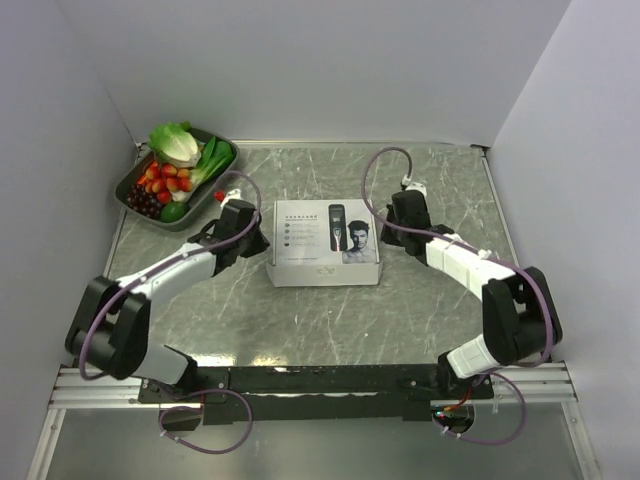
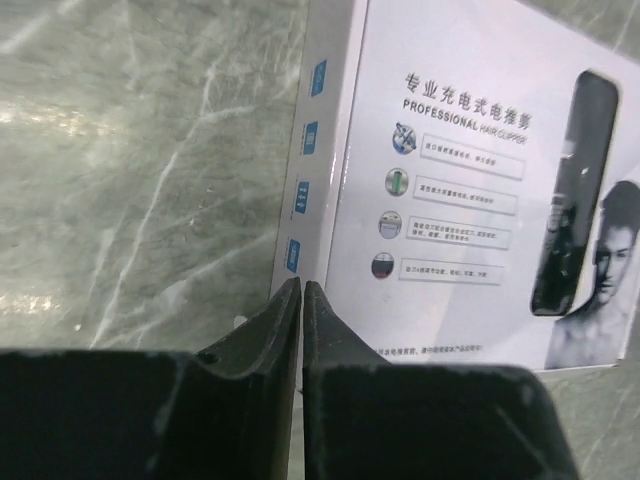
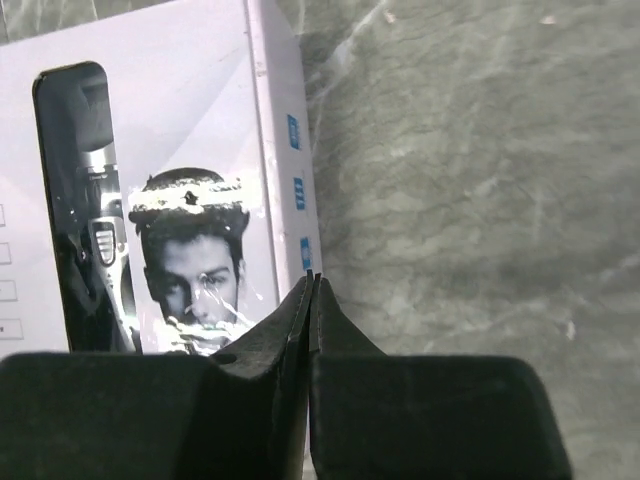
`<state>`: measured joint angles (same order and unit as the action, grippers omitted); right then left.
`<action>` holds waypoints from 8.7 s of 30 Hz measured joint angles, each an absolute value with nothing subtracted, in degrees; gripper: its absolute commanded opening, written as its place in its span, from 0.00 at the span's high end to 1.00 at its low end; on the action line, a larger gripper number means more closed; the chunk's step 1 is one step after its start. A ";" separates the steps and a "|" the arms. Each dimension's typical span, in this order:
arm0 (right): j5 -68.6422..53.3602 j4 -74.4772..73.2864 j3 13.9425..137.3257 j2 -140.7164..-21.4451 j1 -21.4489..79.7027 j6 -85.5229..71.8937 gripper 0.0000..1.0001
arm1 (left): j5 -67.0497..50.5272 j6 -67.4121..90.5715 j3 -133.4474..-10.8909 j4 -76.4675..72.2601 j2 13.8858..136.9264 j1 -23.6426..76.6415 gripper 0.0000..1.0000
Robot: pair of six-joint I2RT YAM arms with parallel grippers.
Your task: Sort the hair-cutting tools
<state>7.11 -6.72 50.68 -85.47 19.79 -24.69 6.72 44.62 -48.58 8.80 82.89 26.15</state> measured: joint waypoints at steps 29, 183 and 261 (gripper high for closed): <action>9.82 -8.19 43.90 -85.54 19.79 -27.14 0.69 | 11.03 46.59 -39.90 9.28 80.64 26.09 0.68; 0.23 -27.29 44.82 -85.97 23.11 -33.71 0.67 | -0.32 46.54 -35.55 4.71 81.03 29.71 0.76; -2.98 -17.26 32.73 -69.25 12.32 -31.99 0.67 | -6.90 47.72 -34.96 1.56 81.14 31.31 0.76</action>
